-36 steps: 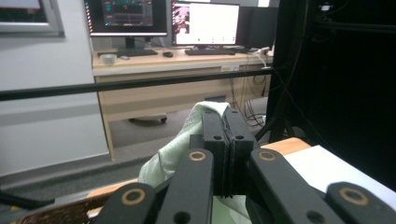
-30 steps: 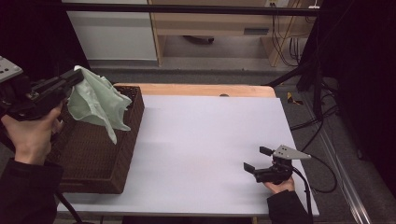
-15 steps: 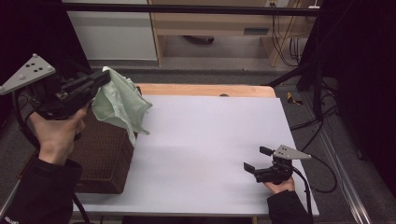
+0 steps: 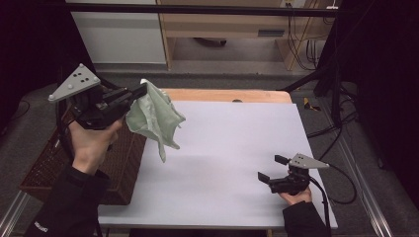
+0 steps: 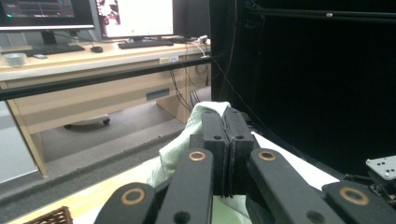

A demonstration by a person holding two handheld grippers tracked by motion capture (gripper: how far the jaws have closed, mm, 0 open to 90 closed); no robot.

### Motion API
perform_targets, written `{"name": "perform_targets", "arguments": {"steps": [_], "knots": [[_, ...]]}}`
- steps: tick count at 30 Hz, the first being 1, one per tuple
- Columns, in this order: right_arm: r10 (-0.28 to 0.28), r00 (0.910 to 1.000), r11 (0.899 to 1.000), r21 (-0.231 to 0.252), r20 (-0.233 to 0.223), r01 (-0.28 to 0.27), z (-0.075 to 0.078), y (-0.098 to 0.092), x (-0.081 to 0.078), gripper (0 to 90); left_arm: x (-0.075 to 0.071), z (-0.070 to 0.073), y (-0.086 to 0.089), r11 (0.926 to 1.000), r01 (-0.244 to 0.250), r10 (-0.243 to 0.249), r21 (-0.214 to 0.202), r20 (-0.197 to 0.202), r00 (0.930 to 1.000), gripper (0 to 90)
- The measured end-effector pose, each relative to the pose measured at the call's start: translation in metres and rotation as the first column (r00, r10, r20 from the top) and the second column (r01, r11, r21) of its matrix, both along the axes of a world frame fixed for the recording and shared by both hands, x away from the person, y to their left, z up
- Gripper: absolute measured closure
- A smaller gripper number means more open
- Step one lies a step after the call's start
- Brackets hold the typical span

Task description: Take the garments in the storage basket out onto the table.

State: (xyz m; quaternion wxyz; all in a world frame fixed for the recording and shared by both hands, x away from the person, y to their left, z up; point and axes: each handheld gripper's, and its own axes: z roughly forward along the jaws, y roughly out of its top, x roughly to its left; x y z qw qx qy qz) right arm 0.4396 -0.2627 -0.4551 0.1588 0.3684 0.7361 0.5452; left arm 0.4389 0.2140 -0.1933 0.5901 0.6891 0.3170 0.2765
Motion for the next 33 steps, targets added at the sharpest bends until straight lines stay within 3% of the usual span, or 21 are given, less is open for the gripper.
{"name": "perform_targets", "arguments": {"steps": [4, 17, 33], "knots": [[0.001, 1.0, 1.0, -0.002, -0.003, -0.001, 0.0, 0.0, 0.0, 0.5, 0.005, -0.009, -0.009, 0.9998, 0.017, -0.017, -0.006, -0.036, 0.9992, 88.8], [-0.001, 1.0, 1.0, -0.002, -0.005, 0.001, 0.0, 0.0, 0.0, 0.5, 0.02, -0.032, -0.049, 0.9974, 0.071, -0.069, 0.016, -0.083, 0.9942, 88.7], [0.002, 1.0, 1.0, -0.005, -0.006, -0.002, -0.001, 0.0, 0.001, 0.5, 0.042, -0.077, -0.086, 0.9926, 0.112, -0.103, 0.048, -0.158, 0.9821, 88.6]]}}
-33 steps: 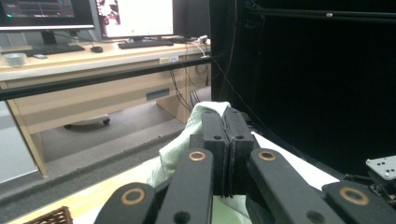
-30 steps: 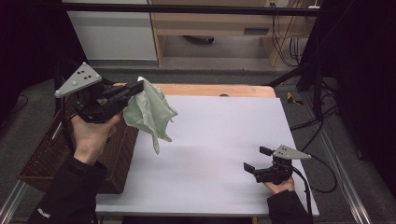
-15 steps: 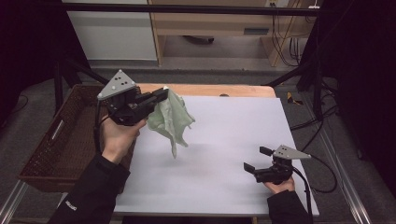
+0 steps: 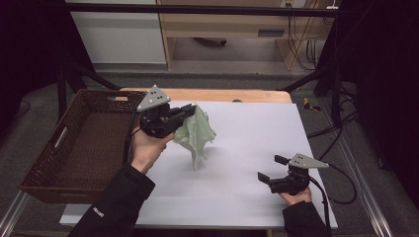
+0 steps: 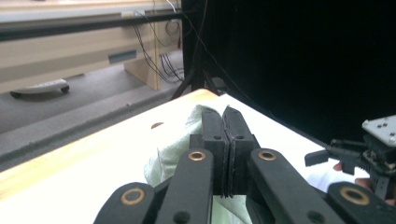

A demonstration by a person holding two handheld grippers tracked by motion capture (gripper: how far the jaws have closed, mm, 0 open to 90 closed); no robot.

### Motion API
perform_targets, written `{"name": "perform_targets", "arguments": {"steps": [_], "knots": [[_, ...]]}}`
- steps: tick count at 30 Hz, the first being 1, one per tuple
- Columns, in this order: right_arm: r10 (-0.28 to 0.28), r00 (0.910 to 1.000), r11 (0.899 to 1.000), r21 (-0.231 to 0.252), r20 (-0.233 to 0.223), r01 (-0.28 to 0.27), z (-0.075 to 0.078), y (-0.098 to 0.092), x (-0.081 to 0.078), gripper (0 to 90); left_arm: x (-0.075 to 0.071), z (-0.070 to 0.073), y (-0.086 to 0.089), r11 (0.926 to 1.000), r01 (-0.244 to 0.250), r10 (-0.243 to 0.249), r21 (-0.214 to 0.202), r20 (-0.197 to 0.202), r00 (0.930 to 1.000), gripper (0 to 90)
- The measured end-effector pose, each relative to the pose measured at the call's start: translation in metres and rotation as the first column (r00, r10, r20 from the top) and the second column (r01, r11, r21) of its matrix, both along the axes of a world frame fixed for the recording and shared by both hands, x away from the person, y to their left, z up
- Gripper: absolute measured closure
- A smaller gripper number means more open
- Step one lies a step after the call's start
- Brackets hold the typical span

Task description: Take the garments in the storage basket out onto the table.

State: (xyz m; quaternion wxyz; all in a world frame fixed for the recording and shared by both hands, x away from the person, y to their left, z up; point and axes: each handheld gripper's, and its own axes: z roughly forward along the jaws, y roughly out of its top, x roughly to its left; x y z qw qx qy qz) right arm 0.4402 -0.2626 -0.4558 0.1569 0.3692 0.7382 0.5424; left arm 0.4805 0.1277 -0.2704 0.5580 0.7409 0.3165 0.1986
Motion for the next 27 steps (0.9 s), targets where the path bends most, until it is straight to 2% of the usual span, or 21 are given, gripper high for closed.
{"name": "perform_targets", "arguments": {"steps": [6, 12, 24, 27], "knots": [[0.0, 1.0, 1.0, -0.001, 0.0, 0.0, 0.0, 0.0, 0.0, 0.5, 0.006, -0.028, -0.015, 0.9995, 0.02, -0.019, 0.026, -0.045, 0.9988, 88.6], [0.0, 1.0, 1.0, -0.003, -0.001, 0.0, 0.0, 0.0, 0.0, 0.5, 0.009, -0.057, -0.023, 0.9973, 0.042, -0.036, 0.06, -0.098, 0.9945, 88.5], [-0.003, 1.0, 1.0, -0.003, 0.0, 0.003, 0.0, 0.0, 0.0, 0.5, 0.01, -0.114, -0.044, 0.9883, 0.103, -0.079, 0.113, -0.195, 0.9776, 88.3], [-0.003, 1.0, 1.0, -0.002, -0.002, 0.003, 0.0, 0.0, 0.0, 0.5, 0.01, -0.123, -0.047, 0.9865, 0.114, -0.087, 0.118, -0.209, 0.9741, 88.1]]}}
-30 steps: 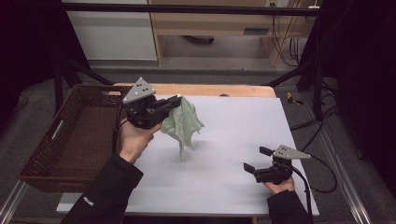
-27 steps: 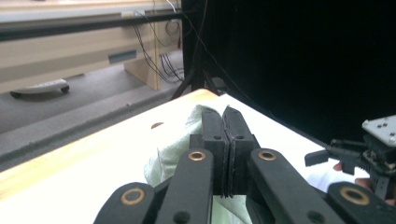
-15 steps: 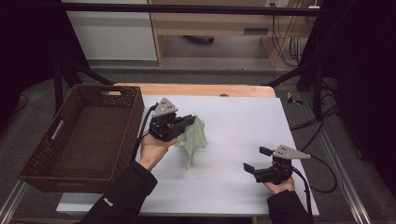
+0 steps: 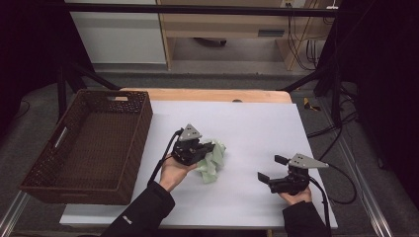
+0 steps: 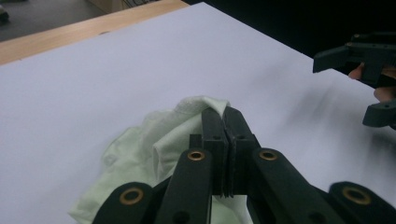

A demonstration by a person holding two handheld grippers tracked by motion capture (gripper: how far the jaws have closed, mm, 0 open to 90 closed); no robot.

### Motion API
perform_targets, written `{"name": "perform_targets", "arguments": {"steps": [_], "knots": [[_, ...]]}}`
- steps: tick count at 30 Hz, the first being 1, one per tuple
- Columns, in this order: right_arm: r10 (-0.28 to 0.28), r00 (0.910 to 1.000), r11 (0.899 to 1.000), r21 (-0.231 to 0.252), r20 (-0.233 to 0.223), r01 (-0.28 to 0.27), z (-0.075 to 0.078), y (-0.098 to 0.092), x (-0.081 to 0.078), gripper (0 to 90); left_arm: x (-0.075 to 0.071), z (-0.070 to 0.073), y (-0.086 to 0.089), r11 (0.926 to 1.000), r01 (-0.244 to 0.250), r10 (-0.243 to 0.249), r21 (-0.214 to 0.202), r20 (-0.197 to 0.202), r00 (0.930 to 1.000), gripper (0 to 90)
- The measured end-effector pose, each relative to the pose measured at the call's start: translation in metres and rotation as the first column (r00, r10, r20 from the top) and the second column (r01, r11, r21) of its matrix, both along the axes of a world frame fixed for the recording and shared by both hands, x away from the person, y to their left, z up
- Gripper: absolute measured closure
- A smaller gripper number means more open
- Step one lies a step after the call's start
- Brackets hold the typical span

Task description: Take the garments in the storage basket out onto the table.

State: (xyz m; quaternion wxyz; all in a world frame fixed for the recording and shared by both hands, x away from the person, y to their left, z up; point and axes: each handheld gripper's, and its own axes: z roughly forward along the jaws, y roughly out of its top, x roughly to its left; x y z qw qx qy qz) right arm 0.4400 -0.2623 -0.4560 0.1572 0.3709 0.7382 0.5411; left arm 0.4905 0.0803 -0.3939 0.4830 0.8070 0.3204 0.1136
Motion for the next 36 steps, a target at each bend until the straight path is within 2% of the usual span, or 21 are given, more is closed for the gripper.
{"name": "perform_targets", "arguments": {"steps": [5, 8, 10, 11, 13, 14, 16, 21, 26, 29, 34, 36], "knots": [[-0.001, 1.0, 1.0, 0.0, 0.0, 0.001, 0.0, 0.0, 0.0, 0.6, 0.0, -0.009, -0.004, 0.9998, 0.016, -0.016, 0.014, -0.019, 0.9997, 84.3], [0.0, 1.0, 1.0, -0.001, 0.002, 0.0, 0.0, 0.0, 0.0, 0.6, -0.001, -0.011, -0.003, 0.9996, 0.004, -0.003, 0.029, -0.03, 0.9995, 67.5], [0.0, 1.0, 1.0, 0.001, 0.003, 0.0, 0.0, 0.0, 0.0, 0.6, -0.001, -0.01, 0.002, 1.0, -0.004, 0.004, -0.003, -0.032, 0.9995, 60.6], [-0.001, 1.0, 1.0, 0.003, 0.002, 0.001, 0.0, 0.001, 0.0, 0.6, -0.002, -0.009, 0.004, 0.9999, -0.006, 0.005, -0.014, -0.037, 0.9993, 54.3], [0.0, 1.0, 1.0, 0.004, -0.001, 0.0, 0.0, 0.001, 0.0, 0.6, -0.002, -0.007, 0.009, 0.9997, -0.019, 0.018, -0.016, -0.041, 0.999, 44.3], [0.002, 1.0, 1.0, 0.004, -0.002, -0.002, 0.0, 0.001, 0.0, 0.7, -0.003, -0.006, 0.011, 0.9996, -0.024, 0.024, -0.013, -0.039, 0.999, 37.8], [0.002, 1.0, 1.0, 0.005, -0.001, -0.002, -0.001, 0.001, 0.0, 0.7, -0.006, -0.004, 0.016, 0.9995, -0.032, 0.032, -0.005, -0.039, 0.9988, 30.8], [0.003, 1.0, 1.0, 0.01, 0.006, -0.003, 0.0, 0.001, 0.0, 0.7, -0.01, 0.0, 0.03, 0.9988, -0.047, 0.048, 0.015, -0.074, 0.9961, 10.5], [0.001, 1.0, 1.0, 0.006, 0.005, -0.001, 0.001, 0.003, 0.0, 0.7, -0.018, 0.002, 0.045, 0.9982, -0.055, 0.056, 0.024, -0.06, 0.9966, 2.2], [0.005, 1.0, 1.0, 0.001, 0.005, -0.005, 0.003, 0.005, -0.001, 0.7, -0.022, 0.001, 0.053, 0.9981, -0.06, 0.061, 0.011, -0.059, 0.9964, 2.1], [0.01, 0.9999, 1.0, -0.016, 0.003, -0.009, 0.005, 0.012, -0.001, 0.7, -0.031, -0.007, 0.064, 0.9965, -0.082, 0.083, 0.012, -0.049, 0.9954, 2.2], [0.015, 0.9999, 1.0, -0.023, 0.001, -0.015, 0.006, 0.015, -0.002, 0.9, -0.033, -0.011, 0.069, 0.996, -0.089, 0.089, -0.003, -0.052, 0.9947, 2.2]]}}
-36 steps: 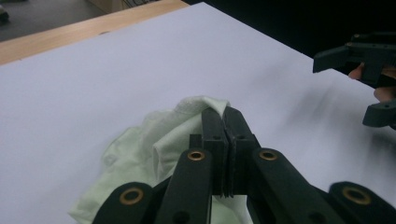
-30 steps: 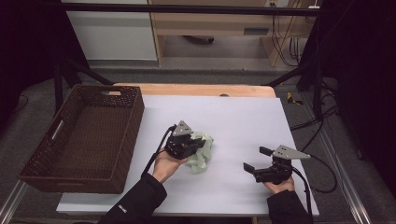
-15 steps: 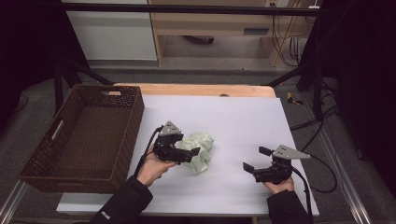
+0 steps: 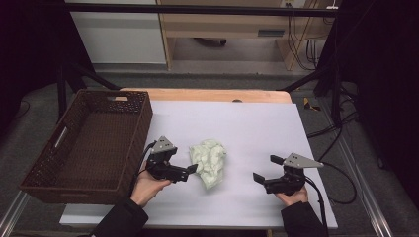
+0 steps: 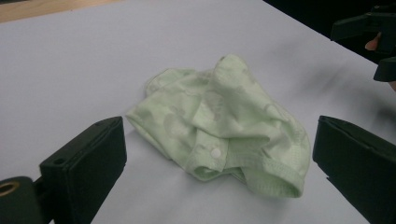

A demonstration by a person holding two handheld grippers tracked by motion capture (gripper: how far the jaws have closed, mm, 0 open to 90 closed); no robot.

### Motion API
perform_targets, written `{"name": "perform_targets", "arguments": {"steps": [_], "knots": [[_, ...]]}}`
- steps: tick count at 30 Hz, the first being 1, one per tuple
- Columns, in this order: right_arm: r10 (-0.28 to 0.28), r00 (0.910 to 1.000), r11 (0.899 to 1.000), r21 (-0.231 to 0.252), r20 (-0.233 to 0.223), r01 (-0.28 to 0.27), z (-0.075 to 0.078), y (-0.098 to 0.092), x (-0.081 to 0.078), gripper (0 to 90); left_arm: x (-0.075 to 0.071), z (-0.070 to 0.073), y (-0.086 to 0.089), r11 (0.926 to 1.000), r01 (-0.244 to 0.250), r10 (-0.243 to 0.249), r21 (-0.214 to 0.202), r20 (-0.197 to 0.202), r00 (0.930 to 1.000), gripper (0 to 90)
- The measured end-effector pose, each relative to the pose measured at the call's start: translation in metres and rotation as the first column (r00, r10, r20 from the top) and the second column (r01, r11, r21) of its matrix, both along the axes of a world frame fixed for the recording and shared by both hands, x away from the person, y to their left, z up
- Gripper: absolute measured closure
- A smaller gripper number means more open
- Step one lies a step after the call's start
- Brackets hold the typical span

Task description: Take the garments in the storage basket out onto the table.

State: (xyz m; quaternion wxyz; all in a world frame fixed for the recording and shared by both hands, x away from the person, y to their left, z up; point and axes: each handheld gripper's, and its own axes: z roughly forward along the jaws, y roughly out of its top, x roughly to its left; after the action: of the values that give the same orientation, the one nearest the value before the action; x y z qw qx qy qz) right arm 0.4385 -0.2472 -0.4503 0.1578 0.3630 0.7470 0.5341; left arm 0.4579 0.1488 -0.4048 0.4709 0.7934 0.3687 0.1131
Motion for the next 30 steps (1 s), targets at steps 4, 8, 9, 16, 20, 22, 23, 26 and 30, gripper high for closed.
{"name": "perform_targets", "arguments": {"steps": [4, 8, 9, 16, 20, 22, 23, 26, 30], "knots": [[0.009, 1.0, 1.0, -0.002, -0.003, -0.009, 0.002, 0.007, 0.0, 1.0, -0.004, -0.009, 0.008, 0.9997, -0.015, 0.015, -0.017, -0.002, 0.9999, 2.5], [0.007, 0.9998, 1.0, -0.005, -0.016, -0.008, 0.003, 0.013, 0.0, 1.4, -0.008, -0.019, 0.012, 0.9996, -0.021, 0.021, -0.021, -0.005, 0.9998, 3.5], [0.009, 0.9998, 1.0, -0.006, -0.018, -0.009, 0.003, 0.014, 0.0, 1.5, -0.009, -0.022, 0.013, 0.9996, -0.022, 0.022, -0.017, -0.01, 0.9997, 3.6], [0.038, 0.9989, 0.999, -0.002, -0.029, -0.038, 0.003, 0.031, -0.001, 2.0, -0.008, -0.032, 0.014, 0.9994, -0.033, 0.033, -0.013, -0.005, 0.9994, 4.8], [0.05, 0.9978, 0.999, -0.008, -0.045, -0.05, 0.002, 0.043, -0.001, 2.3, -0.005, -0.039, 0.014, 0.9993, -0.037, 0.037, 0.002, -0.006, 0.9993, 5.4], [0.063, 0.9966, 0.998, -0.01, -0.053, -0.064, 0.001, 0.049, 0.0, 2.4, -0.004, -0.041, 0.013, 0.9994, -0.034, 0.034, 0.008, -0.007, 0.9994, 6.0], [0.072, 0.9958, 0.997, -0.009, -0.056, -0.072, 0.001, 0.052, 0.0, 2.4, -0.003, -0.042, 0.013, 0.9993, -0.034, 0.034, 0.017, -0.004, 0.9994, 6.9], [0.088, 0.9943, 0.996, -0.016, -0.06, -0.089, 0.0, 0.062, -0.001, 2.7, -0.001, -0.045, 0.012, 0.9986, -0.031, 0.031, 0.044, -0.007, 0.9995, 10.9], [0.095, 0.9927, 0.995, -0.015, -0.074, -0.097, -0.001, 0.075, -0.001, 4.6, 0.003, -0.049, 0.012, 0.9983, -0.026, 0.027, 0.053, -0.007, 0.9996, 17.2]]}}
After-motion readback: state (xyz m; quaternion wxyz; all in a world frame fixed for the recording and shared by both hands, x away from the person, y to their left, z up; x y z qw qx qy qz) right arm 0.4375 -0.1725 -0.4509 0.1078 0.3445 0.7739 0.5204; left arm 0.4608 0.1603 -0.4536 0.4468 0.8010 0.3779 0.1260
